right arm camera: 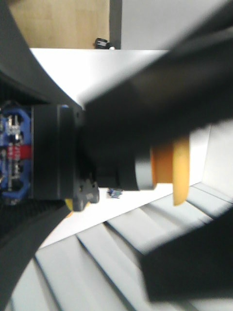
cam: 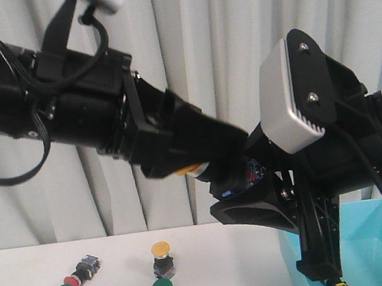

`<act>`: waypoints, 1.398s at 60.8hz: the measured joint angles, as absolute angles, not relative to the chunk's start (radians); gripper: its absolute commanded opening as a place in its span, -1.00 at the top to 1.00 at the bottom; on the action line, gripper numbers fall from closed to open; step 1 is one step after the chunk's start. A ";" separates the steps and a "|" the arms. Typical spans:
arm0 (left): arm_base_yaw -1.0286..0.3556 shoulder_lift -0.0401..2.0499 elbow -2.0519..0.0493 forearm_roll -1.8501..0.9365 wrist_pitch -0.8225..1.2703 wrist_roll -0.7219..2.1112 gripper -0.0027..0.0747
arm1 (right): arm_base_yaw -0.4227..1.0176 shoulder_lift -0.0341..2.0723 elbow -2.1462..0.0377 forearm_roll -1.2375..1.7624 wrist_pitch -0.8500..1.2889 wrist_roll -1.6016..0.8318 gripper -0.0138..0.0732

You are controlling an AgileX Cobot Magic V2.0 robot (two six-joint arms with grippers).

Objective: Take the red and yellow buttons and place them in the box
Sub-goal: 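Lower the right gripper with the yellow button into the blue box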

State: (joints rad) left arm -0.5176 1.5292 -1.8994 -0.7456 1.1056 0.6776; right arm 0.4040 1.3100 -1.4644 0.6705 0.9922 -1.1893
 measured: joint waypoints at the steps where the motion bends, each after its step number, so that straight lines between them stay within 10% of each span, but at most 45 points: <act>1: -0.517 1.523 -1.899 -0.740 1.088 0.678 -0.53 | 0.404 1.310 -1.464 0.667 0.992 -1.187 0.70; 39: -0.464 1.373 -1.817 0.516 1.046 0.048 -0.01 | 0.235 1.399 -1.464 -0.031 0.644 -0.306 0.70; 85: -0.464 1.264 -1.600 0.590 0.922 0.000 0.20 | -0.084 1.994 -1.464 -0.025 0.791 -0.128 0.65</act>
